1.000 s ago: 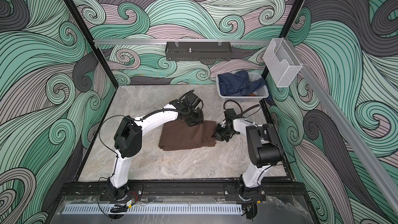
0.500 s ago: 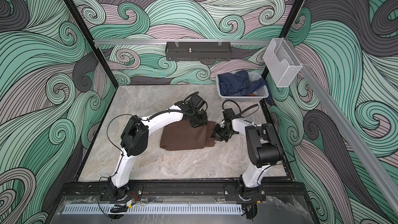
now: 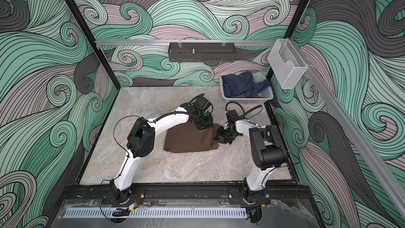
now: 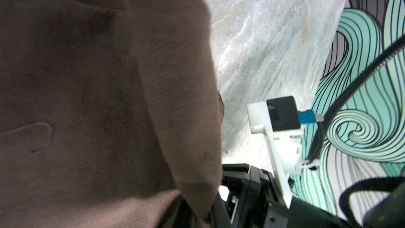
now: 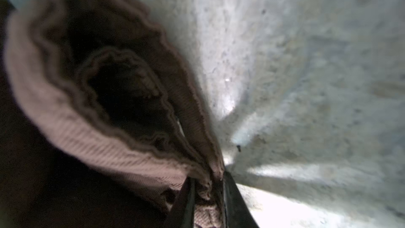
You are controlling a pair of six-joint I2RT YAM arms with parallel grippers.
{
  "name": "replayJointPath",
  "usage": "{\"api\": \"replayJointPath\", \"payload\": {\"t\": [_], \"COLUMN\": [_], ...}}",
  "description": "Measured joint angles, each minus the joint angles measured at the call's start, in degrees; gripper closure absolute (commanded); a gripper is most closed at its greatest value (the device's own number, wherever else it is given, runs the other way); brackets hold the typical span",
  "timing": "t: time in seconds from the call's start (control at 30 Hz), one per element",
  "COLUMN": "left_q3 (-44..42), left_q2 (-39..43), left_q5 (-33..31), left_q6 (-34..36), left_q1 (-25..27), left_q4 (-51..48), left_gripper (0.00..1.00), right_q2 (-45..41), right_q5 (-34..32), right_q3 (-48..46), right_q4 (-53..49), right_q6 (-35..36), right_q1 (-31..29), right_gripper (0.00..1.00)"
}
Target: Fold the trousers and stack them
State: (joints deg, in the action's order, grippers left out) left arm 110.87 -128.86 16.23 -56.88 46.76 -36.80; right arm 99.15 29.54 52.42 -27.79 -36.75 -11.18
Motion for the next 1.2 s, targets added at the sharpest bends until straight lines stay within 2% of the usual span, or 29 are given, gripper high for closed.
{"api": "replayJointPath", "payload": {"t": [0.07, 0.13, 0.23, 0.4, 0.57, 0.7, 0.8, 0.9, 1.2], "left_q3": [0.0, 0.0, -0.8, -4.1, -10.2, -18.3, -24.0, -30.3, -41.5], "left_q2": [0.0, 0.1, 1.2, 8.1, 18.9, 25.5, 25.7, 24.7, 22.8], "left_q5": [0.4, 0.7, 0.9, 0.7, -0.4, 0.0, 1.6, 3.6, 6.0], "left_q6": [0.3, 0.7, 1.4, 3.5, 5.9, 7.2, 7.5, 8.0, 11.2], "left_q1": [-0.1, -0.4, -0.9, -2.3, -5.3, -9.7, -13.5, -16.9, -23.3], "left_q4": [0.0, -0.1, -0.1, -1.0, -0.7, 2.1, 3.7, 4.8, 4.7], "left_gripper": [0.61, 0.54, 0.46, 0.38, 0.35, 0.35, 0.35, 0.35, 0.36], "right_q2": [-0.5, -2.0, -5.7, -12.9, -17.6, -16.3, -12.0, -7.1, -0.9], "right_q5": [-0.9, -2.3, -4.9, -11.1, -13.4, -9.6, -5.0, -1.1, 1.3], "right_q3": [0.3, 0.9, 2.5, 6.6, 11.7, 14.6, 15.0, 13.1, 3.4], "right_q4": [-1.0, -3.0, -6.0, -11.5, -15.2, -13.7, -9.9, -5.2, 1.2], "right_q6": [0.3, 0.6, 1.0, 2.5, 4.0, 3.7, 2.6, 0.8, -0.5], "right_q1": [-0.1, -0.1, 0.2, 1.3, 1.0, -0.4, -1.5, -2.2, -1.3], "right_gripper": [0.61, 0.54, 0.46, 0.42, 0.5, 0.62, 0.7, 0.74, 0.74]}}
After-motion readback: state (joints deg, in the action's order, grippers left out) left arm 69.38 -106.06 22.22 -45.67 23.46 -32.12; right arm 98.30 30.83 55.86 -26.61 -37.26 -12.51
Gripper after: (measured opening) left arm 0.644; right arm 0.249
